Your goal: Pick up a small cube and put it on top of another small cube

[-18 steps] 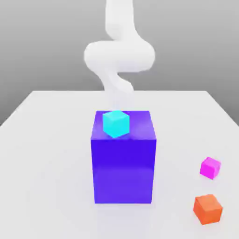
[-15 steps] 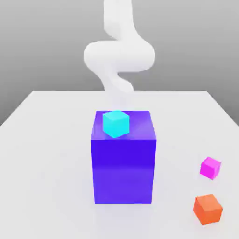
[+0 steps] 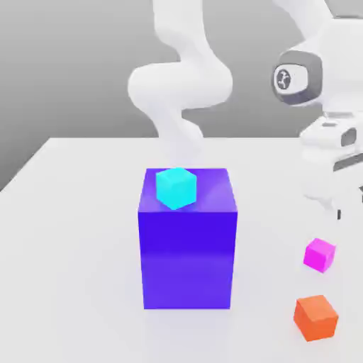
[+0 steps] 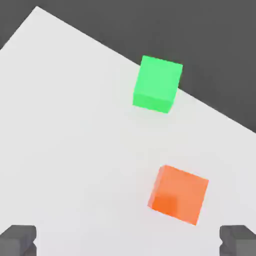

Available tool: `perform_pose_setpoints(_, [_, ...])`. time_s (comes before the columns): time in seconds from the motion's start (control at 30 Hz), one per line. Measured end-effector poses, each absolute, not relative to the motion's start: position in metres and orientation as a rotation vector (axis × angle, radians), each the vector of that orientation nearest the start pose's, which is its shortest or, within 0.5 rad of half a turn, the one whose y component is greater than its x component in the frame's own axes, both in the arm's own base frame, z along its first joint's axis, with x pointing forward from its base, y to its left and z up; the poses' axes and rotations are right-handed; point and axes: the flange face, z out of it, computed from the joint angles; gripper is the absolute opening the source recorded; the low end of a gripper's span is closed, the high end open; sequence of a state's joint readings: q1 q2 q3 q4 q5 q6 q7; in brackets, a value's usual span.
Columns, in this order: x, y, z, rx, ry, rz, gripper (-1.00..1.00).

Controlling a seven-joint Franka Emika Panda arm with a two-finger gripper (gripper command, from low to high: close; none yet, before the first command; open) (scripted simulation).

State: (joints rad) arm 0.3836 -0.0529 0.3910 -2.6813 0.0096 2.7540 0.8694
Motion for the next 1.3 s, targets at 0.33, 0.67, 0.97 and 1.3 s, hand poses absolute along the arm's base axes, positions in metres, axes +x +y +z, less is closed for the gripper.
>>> perform_pose_setpoints(0.33, [0.246, 0.306, 0.132, -3.14, -0.002, 0.001, -1.0])
perform_pose_setpoints(0.67, [0.247, 0.307, 0.154, -3.14, -0.001, 0.001, -1.0])
perform_pose_setpoints(0.97, [0.306, 0.328, 0.202, -3.138, -0.093, 0.003, -1.0])
perform_pose_setpoints(1.3, [0.435, 0.343, 0.226, -3.128, -0.262, 0.004, -1.0])
